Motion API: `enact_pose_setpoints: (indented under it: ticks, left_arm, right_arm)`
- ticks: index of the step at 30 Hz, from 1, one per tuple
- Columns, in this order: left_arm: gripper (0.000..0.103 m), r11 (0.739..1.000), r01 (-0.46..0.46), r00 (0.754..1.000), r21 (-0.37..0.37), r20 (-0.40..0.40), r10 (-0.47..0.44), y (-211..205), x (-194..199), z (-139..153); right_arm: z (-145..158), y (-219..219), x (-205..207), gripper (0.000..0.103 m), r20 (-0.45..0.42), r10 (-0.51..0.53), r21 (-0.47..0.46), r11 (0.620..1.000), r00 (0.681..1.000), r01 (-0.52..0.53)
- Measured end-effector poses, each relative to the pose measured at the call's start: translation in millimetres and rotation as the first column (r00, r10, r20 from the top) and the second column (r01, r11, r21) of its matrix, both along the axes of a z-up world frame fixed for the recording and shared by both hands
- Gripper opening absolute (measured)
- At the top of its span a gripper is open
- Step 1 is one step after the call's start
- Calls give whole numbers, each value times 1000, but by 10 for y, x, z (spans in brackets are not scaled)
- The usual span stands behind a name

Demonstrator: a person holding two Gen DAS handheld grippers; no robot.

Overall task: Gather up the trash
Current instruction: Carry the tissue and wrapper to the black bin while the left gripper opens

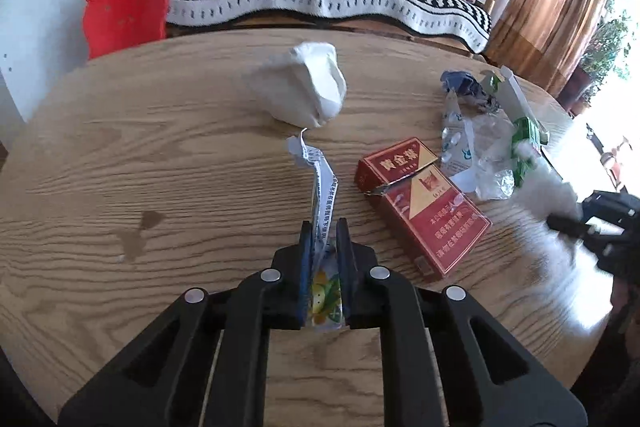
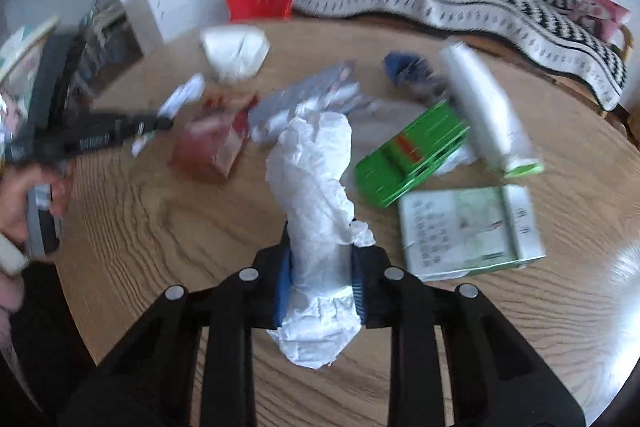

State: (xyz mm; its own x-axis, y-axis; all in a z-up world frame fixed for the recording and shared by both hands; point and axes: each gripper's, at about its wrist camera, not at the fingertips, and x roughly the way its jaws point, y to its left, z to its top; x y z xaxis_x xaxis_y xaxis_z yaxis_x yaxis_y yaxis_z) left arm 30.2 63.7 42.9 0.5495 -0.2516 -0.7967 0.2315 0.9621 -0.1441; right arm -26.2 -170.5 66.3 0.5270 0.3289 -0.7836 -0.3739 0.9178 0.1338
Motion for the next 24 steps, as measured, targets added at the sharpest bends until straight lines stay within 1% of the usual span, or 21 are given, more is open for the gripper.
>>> enact_pose_setpoints:
  ticks: [2, 4, 5, 7, 9, 13, 21, 24]
  left_arm:
    - [11, 1000, -17, 1000, -1, 12, 17, 45, -34, 34]
    - [11, 999, -32, 999, -5, 22, 32, 86, -66, 67]
    - [11, 999, -35, 999, -4, 24, 35, 128, -73, 75]
    - [11, 999, -41, 999, 10, 23, 41, 139, -90, 71]
    - [11, 999, -43, 999, 14, 16, 43, 156, -82, 52]
    - [11, 999, -42, 999, 14, 11, 41, 171, -88, 37]
    - [11, 999, -29, 1000, 25, 8, 28, 164, -77, 15]
    - [11, 999, -32, 999, 28, 12, 32, 165, -82, 18]
  right_arm:
    - [100, -140, -16, 25, 25, -59, 34, 998, 998, 58]
    - [149, -266, -10, 25, 29, -104, 47, 994, 994, 102]
    - [144, -322, 0, 25, 19, -123, 53, 991, 992, 122]
    - [93, -457, 44, 25, -26, -165, 74, 983, 986, 167]
    - [54, -539, 60, 25, -59, -184, 84, 978, 981, 189]
    - [14, -601, 55, 25, -70, -187, 60, 980, 980, 191]
    - [-16, -503, 62, 25, -75, -155, 50, 986, 985, 159]
    - [-52, -493, 81, 25, -92, -153, 44, 987, 984, 158]
